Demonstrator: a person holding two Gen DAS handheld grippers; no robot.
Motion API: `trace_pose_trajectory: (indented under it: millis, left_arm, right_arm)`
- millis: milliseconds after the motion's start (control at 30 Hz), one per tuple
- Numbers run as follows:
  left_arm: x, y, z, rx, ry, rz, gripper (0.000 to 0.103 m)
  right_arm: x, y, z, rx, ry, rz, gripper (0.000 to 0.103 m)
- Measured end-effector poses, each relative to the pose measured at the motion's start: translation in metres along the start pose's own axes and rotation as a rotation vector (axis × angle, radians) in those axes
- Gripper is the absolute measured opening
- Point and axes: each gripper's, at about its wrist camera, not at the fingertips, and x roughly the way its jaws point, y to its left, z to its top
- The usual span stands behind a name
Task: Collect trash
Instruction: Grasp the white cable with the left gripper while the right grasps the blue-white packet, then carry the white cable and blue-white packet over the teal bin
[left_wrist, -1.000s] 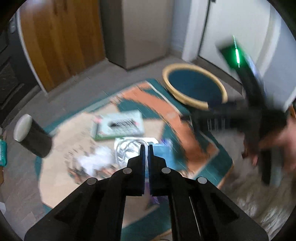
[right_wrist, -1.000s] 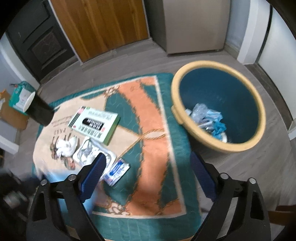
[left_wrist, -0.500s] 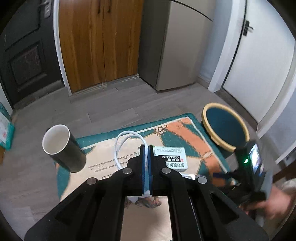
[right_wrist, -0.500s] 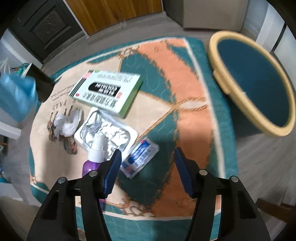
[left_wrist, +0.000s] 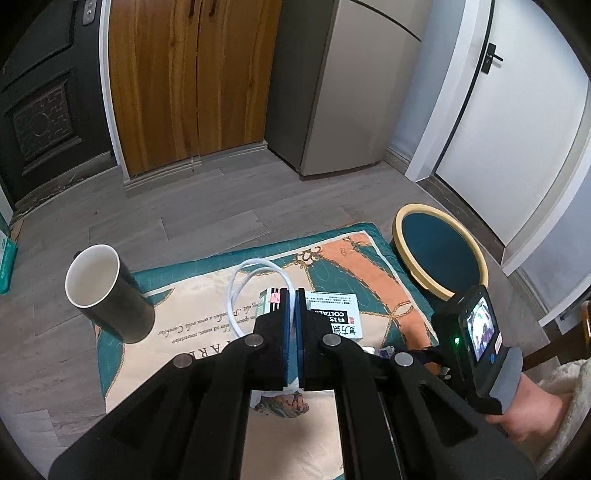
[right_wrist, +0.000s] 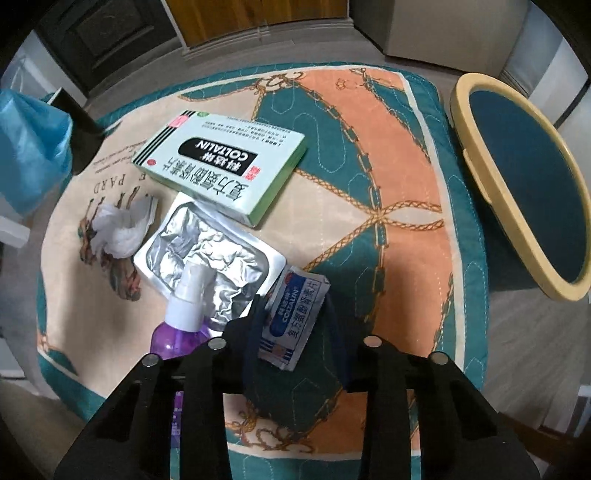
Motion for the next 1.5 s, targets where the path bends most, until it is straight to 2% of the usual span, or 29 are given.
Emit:
trace_pose_trajectory:
  millis: [33,100,200,433,667,867,1167,1367,1500]
  left_arm:
    - [0.000,-0.001,0.000,0.007,0.001,0.003,0.002]
    - [0.000,-0.002,-0.001,0.015,0.002,0.005,0.002]
    - [0.001,-0.003,-0.002,0.021,0.007,0.008,0.002]
    - [0.000,-0.005,-0.002,0.036,0.001,0.011,0.002]
    - [-0.002,-0.006,-0.001,0.038,-0.005,0.004,0.002]
    - [-0.004,-0.014,-0.002,0.053,-0.004,-0.007,0.002]
    - [-0.008,-0.048,0.012,0.106,-0.038,0.005,0.002]
    - [0.004,-0.079,0.043,0.138,-0.050,-0.007,0.002]
    - [0.013,-0.110,0.067,0.187,-0.072,-0.029,0.002]
  right_arm:
    - [-0.002,-0.001,0.000,0.001,-0.008,0.002,0.027]
    - [-0.009,-0.007,0.000,0.006,-0.030,0.010,0.015]
    - [-0.015,-0.008,0.000,0.004,-0.042,0.023,0.011]
    - [-0.027,0.000,0.001,-0.033,-0.081,0.013,0.008]
    - [-0.059,-0.008,0.011,-0.028,-0.168,-0.002,0.008]
    - [-0.097,-0.022,0.029,-0.023,-0.275,-0.020,0.008]
    - [-0.160,-0.076,0.052,0.059,-0.434,-0.055,0.008]
    - [-0.183,-0.133,0.058,0.155,-0.487,-0.010,0.008]
    - [-0.182,-0.168,0.061,0.234,-0.498,-0.006,0.008]
